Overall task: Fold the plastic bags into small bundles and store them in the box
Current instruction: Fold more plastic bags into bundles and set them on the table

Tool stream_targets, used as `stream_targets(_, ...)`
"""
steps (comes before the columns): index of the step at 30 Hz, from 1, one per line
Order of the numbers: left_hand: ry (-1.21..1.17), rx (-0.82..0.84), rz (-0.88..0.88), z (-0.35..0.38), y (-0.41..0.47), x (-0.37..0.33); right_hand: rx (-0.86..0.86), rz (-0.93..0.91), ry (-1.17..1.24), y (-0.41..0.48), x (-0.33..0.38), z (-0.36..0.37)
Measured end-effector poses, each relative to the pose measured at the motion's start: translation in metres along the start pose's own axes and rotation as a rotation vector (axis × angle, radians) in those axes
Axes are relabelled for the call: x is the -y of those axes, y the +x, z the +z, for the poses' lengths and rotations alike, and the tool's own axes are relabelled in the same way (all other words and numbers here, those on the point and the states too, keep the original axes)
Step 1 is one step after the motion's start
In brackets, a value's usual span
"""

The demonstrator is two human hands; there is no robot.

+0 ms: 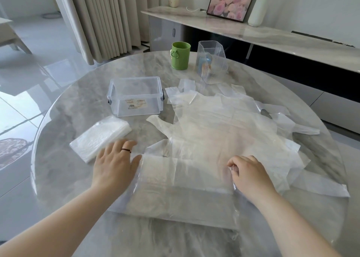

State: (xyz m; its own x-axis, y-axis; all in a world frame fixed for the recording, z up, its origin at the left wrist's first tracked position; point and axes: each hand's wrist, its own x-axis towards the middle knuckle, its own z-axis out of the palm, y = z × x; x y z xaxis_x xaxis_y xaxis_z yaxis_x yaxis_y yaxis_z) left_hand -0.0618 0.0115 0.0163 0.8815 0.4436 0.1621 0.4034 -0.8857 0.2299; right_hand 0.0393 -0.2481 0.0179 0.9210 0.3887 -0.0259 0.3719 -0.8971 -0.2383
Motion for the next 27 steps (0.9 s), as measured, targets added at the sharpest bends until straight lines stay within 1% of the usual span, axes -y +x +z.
stream_targets(2, -0.029, -0.057, 0.235, 0.005, -0.01, -0.007, -0.009, 0.0, -0.006, 0.0, 0.001, 0.0)
stream_targets(3, -0.011, -0.007, 0.34, 0.007, -0.017, -0.01, -0.009, 0.001, -0.01, 0.0, 0.001, 0.001)
stream_targets(4, 0.04, 0.086, 0.409, 0.008, -0.025, -0.014, -0.004, 0.004, -0.013, 0.001, 0.001, 0.001)
stream_targets(6, 0.143, 0.277, 0.424, 0.012, -0.035, -0.018, -0.004, 0.012, -0.028, 0.0, 0.001, 0.001)
stream_targets(8, 0.2, 0.405, 0.398, 0.01, -0.036, -0.022, -0.007, 0.026, -0.062, 0.0, 0.0, 0.0)
stream_targets(9, 0.18, 0.433, 0.388, 0.011, -0.033, -0.021, -0.008, 0.037, -0.079, -0.001, 0.0, -0.001)
stream_targets(10, 0.137, 0.387, 0.398, 0.018, -0.029, -0.017, -0.003, 0.045, -0.092, -0.001, 0.001, -0.002)
stream_targets(12, 0.132, 0.427, 0.402, 0.018, -0.026, -0.013, 0.015, 0.049, -0.113, -0.002, 0.002, -0.003)
stream_targets(14, 0.156, 0.466, 0.433, 0.02, -0.024, -0.013, 0.02, 0.036, -0.193, -0.005, 0.005, -0.006)
stream_targets(16, 0.163, 0.459, 0.448, 0.024, -0.024, -0.011, 0.004, 0.044, -0.275, -0.008, 0.013, -0.009)
stream_targets(17, 0.146, 0.449, 0.442, 0.023, -0.024, -0.012, -0.035, 0.044, -0.267, -0.01, 0.022, -0.009)
stream_targets(19, 0.133, 0.464, 0.434, 0.024, -0.023, -0.014, -0.192, -0.045, -0.197, -0.018, 0.048, -0.001)
stream_targets(20, 0.121, 0.463, 0.425, 0.024, -0.023, -0.014, -0.258, -0.129, -0.109, -0.026, 0.065, 0.006)
stream_targets(21, 0.106, 0.459, 0.416, 0.023, -0.024, -0.015, -0.265, -0.25, -0.029, -0.035, 0.082, 0.017)
stream_targets(22, 0.105, 0.466, 0.414, 0.021, -0.025, -0.016, -0.243, -0.353, 0.001, -0.047, 0.098, 0.027)
stream_targets(23, 0.097, 0.464, 0.417, 0.021, -0.026, -0.017, -0.2, -0.41, -0.011, -0.058, 0.111, 0.036)
stream_targets(25, 0.077, 0.459, 0.428, 0.021, -0.027, -0.017, -0.07, -0.408, -0.058, -0.071, 0.117, 0.05)
stream_targets(27, 0.048, 0.446, 0.426, 0.021, -0.025, -0.017, 0.028, -0.364, -0.126, -0.071, 0.103, 0.06)
